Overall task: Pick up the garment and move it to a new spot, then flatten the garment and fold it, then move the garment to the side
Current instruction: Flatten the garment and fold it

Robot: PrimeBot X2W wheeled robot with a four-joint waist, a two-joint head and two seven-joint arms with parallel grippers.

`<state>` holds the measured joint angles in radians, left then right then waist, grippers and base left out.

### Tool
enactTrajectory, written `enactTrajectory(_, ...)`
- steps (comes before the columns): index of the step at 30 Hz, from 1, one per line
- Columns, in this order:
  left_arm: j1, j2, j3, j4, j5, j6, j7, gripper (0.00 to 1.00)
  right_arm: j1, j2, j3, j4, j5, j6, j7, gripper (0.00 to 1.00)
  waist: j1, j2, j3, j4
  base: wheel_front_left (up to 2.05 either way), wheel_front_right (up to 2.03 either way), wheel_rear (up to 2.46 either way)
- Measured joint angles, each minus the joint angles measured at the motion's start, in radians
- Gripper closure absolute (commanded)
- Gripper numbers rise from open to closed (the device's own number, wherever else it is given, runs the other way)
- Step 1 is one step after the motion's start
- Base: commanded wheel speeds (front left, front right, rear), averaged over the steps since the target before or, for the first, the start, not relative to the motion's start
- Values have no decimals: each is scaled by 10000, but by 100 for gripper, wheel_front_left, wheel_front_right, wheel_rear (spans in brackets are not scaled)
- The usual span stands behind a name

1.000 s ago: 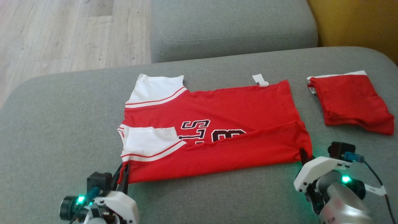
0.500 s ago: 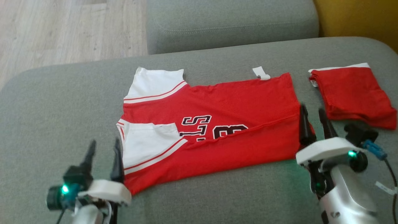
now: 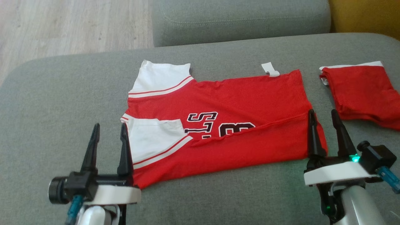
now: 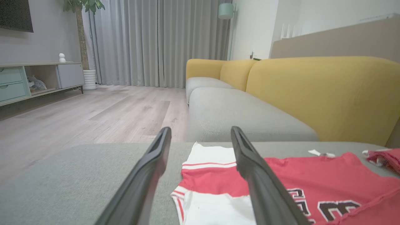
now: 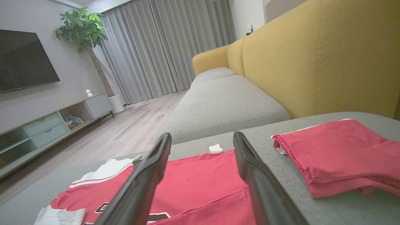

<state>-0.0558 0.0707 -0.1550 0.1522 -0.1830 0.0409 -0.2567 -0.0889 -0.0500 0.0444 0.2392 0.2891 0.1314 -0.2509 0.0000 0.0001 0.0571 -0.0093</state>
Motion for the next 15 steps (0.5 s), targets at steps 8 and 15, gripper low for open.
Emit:
enactTrajectory(8, -19, -113, 132, 54, 293, -104, 0, 0, -14, 6, 2, -150, 4, 0, 0, 0, 0, 0, 230, -3, 0, 0, 0)
enactTrajectory(15, -1672, 270, 151, 1267, 665, -846, 94, 0, -425, 8, 157, -305, 153, 0, -2, 0, 0, 0, 879, -136, 0, 0, 0)
